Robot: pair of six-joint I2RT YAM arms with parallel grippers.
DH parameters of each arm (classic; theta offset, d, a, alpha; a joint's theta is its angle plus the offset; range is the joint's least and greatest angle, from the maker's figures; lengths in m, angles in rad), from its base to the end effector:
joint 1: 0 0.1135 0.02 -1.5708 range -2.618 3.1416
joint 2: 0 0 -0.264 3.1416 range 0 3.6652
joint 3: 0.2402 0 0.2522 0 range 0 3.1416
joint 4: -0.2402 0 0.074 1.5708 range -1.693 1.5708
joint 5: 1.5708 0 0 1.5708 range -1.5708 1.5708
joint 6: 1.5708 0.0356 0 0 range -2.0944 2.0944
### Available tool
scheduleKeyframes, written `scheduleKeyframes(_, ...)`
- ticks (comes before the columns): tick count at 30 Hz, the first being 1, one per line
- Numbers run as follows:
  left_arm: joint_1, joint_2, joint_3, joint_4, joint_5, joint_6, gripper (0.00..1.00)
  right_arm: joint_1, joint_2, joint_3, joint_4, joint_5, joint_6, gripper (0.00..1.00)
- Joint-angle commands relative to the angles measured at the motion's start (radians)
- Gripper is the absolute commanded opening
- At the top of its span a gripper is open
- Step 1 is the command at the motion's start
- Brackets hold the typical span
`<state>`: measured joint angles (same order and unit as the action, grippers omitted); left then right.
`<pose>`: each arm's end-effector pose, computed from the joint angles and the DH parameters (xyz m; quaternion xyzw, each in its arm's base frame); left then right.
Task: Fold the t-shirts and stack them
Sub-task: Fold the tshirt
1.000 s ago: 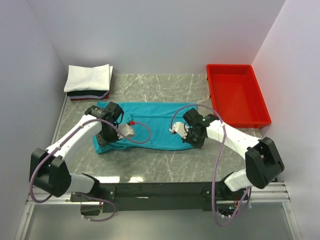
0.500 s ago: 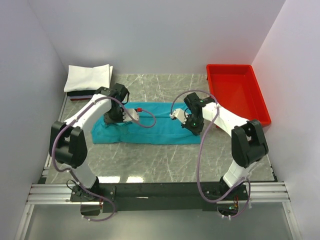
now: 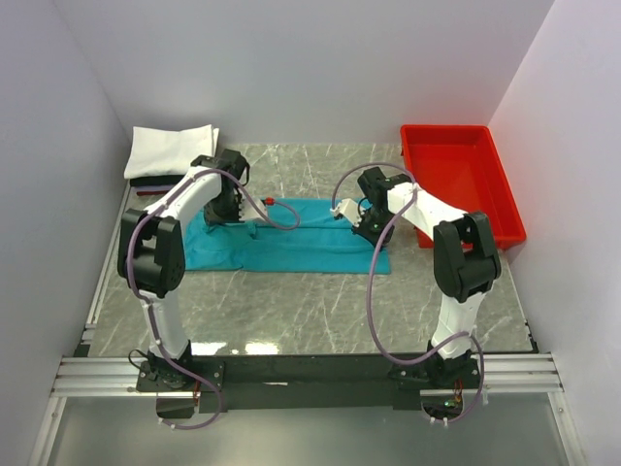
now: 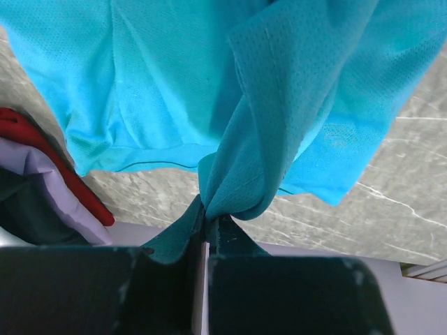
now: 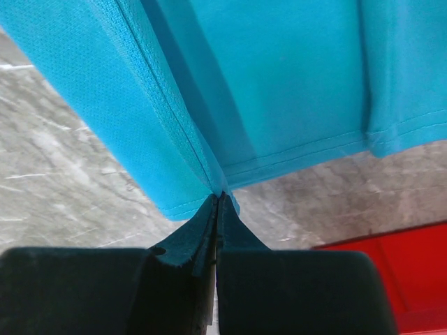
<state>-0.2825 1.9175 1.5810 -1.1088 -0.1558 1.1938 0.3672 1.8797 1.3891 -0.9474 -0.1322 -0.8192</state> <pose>0.3611 -0.0991 0.2292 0.6660 0.7393 0.0973 0.0220 0.3334 0.1333 0.1942 -0.5602 0.8231 0.0494 0.0793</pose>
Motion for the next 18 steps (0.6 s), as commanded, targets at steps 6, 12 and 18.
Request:
scheduleKeyframes(6,0.006,0.051,0.092,0.001,-0.005,0.013,0.05,-0.016,0.053,0.094,-0.019,0.025,-0.031,0.00)
scheduleKeyframes(12,0.006,0.078,0.106,0.021,-0.018,0.018,0.06,-0.017,0.091,0.142,-0.036,0.023,-0.035,0.00)
scheduleKeyframes(18,0.006,0.101,0.122,0.020,-0.013,0.010,0.06,-0.016,0.111,0.160,-0.031,0.031,-0.037,0.00)
